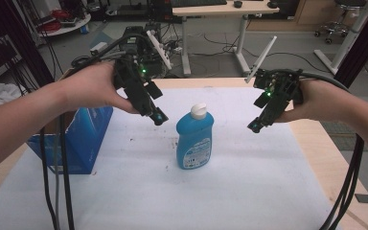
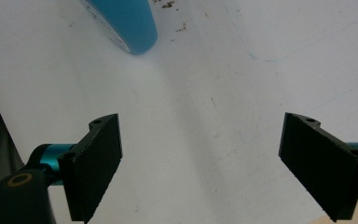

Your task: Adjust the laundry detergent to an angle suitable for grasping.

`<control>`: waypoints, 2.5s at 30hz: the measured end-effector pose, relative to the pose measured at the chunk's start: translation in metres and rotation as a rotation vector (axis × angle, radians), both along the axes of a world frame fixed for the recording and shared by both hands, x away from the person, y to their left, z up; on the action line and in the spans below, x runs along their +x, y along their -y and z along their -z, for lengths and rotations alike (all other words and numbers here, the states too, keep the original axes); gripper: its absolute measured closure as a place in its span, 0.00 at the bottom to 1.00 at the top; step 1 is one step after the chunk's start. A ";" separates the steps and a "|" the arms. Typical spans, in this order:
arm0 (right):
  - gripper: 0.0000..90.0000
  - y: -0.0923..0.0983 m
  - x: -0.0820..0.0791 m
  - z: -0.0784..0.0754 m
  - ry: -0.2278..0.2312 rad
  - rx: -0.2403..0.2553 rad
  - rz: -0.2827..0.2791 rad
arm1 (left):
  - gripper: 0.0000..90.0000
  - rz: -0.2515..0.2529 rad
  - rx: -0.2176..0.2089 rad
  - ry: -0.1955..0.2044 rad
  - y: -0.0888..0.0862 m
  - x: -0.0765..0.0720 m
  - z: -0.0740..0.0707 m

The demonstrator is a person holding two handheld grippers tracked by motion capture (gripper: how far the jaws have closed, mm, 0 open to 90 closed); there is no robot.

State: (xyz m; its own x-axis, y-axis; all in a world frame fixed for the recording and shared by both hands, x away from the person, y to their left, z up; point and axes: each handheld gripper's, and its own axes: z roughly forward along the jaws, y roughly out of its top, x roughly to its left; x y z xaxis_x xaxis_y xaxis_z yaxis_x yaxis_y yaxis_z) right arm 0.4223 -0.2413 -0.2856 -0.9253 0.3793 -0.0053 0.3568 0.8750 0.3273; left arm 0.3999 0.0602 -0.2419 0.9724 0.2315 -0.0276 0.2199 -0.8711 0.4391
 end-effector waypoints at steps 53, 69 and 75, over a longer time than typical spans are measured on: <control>0.14 0.003 -0.002 0.005 -0.016 0.000 0.012 | 0.18 -0.081 -0.032 0.003 0.058 -0.004 0.069; 0.14 0.005 -0.002 0.006 -0.015 0.004 0.010 | 0.22 -0.103 -0.032 -0.009 0.060 -0.003 0.072; 0.14 0.005 -0.002 0.007 -0.015 0.007 0.011 | 0.25 -0.113 -0.041 -0.012 0.059 -0.002 0.072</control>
